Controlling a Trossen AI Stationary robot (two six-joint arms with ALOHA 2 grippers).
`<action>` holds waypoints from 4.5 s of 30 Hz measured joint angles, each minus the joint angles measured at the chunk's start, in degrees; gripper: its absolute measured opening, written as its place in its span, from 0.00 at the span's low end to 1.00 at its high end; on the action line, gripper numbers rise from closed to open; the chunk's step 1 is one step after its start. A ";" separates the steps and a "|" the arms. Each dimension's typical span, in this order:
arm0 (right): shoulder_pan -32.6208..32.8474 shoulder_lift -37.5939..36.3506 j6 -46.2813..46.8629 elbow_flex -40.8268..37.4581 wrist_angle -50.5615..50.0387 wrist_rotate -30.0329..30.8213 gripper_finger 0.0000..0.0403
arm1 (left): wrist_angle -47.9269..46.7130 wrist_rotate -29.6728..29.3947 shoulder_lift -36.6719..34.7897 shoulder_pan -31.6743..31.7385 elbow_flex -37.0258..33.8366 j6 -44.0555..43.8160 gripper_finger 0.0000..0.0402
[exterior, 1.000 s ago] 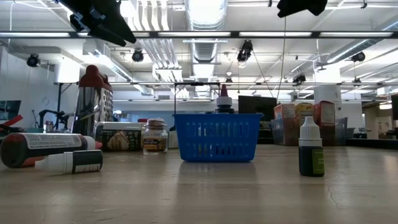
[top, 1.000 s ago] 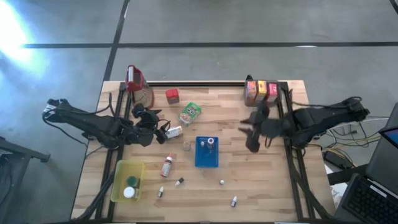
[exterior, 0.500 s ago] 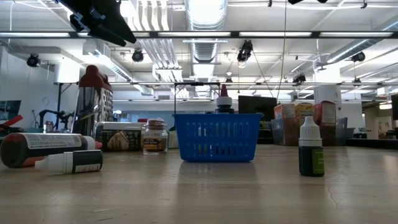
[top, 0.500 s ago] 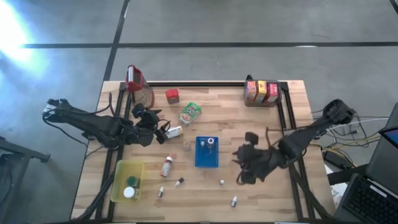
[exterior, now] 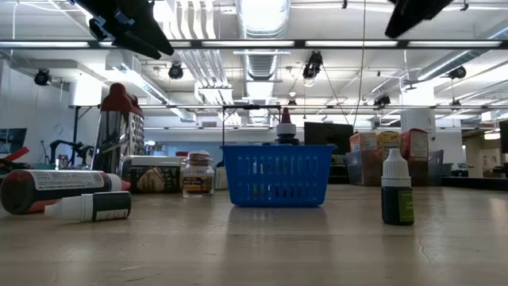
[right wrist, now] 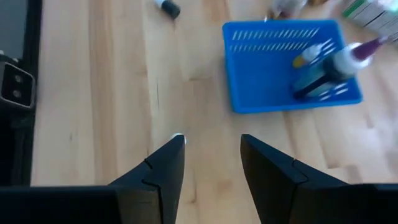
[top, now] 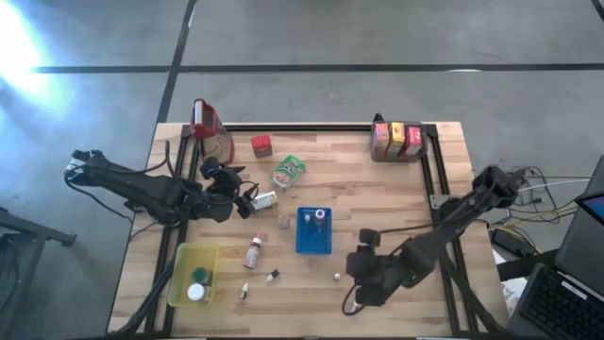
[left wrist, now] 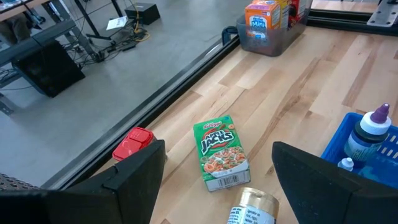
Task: Pick & Place Kitchen Items
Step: Put the small green food coloring bottle into the blue bin
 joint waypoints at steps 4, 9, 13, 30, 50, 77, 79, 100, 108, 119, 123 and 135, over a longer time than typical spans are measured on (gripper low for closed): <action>-0.02 3.43 0.04 0.37 1.83 -2.31 0.37 | 0.00 0.00 0.00 0.01 0.00 0.00 0.75; -0.02 7.04 1.57 0.96 2.57 -4.10 0.33 | 0.00 0.00 0.00 0.00 0.00 0.00 0.75; -0.02 8.53 2.37 0.88 3.51 -4.81 0.30 | 0.00 0.00 0.00 0.02 0.00 0.00 0.75; -0.39 11.66 2.23 0.20 7.54 -5.28 0.39 | 0.01 0.00 0.00 0.01 0.00 0.00 0.75; -3.07 11.66 2.75 -5.86 14.87 -7.17 0.40 | 0.00 0.00 0.00 0.00 0.00 0.00 0.75; -3.59 11.61 3.78 -11.85 24.09 -7.77 0.30 | 0.00 0.00 0.00 0.00 0.00 0.00 0.75; -3.67 11.61 3.61 -11.96 24.26 -7.77 0.27 | 0.00 0.00 0.00 0.00 0.00 0.00 0.75; -3.67 11.61 3.02 -12.05 24.89 -7.77 0.19 | 0.00 0.00 0.00 0.02 0.00 0.00 0.75; -3.67 11.61 2.99 -11.88 24.87 -7.78 0.17 | 0.00 0.00 0.00 0.02 0.00 0.00 0.75; -4.68 11.40 0.03 -9.28 24.63 -12.04 0.16 | 0.00 0.00 0.00 0.00 0.01 0.00 0.75; -6.12 11.37 -2.56 -6.61 23.00 -14.35 0.18 | 0.00 0.00 0.00 0.02 0.00 0.00 0.75; -11.63 11.37 -5.63 1.52 16.75 -12.02 0.16 | 0.02 0.00 0.00 0.00 0.00 0.00 0.75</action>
